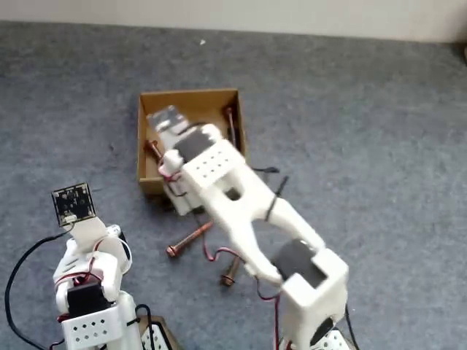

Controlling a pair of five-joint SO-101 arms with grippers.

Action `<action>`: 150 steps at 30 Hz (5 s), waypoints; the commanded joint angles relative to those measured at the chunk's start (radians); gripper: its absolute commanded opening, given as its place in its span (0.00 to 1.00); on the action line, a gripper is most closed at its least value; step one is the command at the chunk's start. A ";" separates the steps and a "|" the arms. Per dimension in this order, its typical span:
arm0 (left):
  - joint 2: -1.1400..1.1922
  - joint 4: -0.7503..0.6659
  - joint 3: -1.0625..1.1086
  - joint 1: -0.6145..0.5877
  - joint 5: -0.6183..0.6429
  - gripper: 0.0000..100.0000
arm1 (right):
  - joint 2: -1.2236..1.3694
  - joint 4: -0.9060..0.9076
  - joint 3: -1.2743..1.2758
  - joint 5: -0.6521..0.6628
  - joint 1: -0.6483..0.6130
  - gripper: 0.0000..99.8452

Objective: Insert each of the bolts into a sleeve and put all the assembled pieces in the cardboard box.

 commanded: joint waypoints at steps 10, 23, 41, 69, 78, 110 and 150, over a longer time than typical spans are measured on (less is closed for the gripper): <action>-0.008 -0.017 0.018 -0.008 -0.014 0.01 | -0.456 0.024 0.415 0.009 0.305 0.00; -0.008 -0.017 0.004 -0.007 -0.318 0.01 | -0.989 -0.260 1.013 0.009 0.641 0.00; 0.142 0.089 -0.455 0.150 -0.578 0.08 | -1.101 -0.549 1.388 0.002 0.905 0.00; 1.741 0.232 -1.573 0.954 -0.916 0.19 | -1.101 -0.693 1.434 -0.195 1.155 0.00; 2.124 0.232 -1.863 1.029 -0.941 0.19 | -1.101 -0.727 1.442 -0.196 1.164 0.00; 2.483 0.222 -2.040 1.099 -1.007 0.08 | -1.101 -0.727 1.442 -0.189 1.164 0.00; 2.548 0.120 -2.134 1.081 -0.913 0.01 | -1.101 -0.727 1.442 -0.189 1.164 0.00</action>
